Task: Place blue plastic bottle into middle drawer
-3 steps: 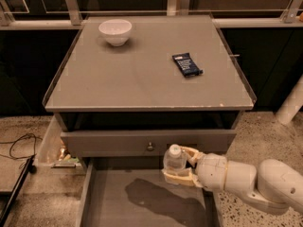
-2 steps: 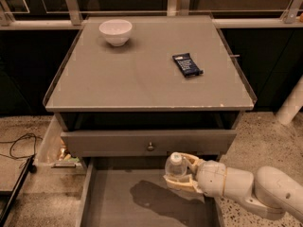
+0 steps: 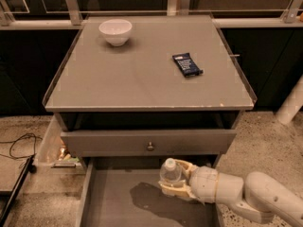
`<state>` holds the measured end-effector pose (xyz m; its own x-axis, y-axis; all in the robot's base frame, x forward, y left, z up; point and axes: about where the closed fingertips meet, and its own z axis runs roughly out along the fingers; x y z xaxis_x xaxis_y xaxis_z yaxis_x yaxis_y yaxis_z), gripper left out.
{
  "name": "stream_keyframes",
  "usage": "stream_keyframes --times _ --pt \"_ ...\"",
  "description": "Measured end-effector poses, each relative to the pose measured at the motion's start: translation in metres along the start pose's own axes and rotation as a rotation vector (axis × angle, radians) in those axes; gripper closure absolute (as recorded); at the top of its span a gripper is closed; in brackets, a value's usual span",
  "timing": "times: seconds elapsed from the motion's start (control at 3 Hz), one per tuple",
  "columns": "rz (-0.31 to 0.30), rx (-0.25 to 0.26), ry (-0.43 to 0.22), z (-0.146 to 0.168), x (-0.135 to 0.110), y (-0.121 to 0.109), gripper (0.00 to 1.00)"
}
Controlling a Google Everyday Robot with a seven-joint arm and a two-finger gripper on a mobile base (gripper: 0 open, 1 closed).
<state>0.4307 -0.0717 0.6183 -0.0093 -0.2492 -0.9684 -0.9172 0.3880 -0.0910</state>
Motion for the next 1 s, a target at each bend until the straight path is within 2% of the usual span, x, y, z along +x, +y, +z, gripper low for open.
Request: stream_keyframes --times 0.33,0.67,1.0 --pt "0.036 -0.027 0.001 0.022 0.042 0.013 1.00" --pt "0.047 -0.051 -0.014 0.042 0.071 0.019 1.00" --pt "0.030 -0.069 -0.038 0.057 0.093 0.023 1.00"
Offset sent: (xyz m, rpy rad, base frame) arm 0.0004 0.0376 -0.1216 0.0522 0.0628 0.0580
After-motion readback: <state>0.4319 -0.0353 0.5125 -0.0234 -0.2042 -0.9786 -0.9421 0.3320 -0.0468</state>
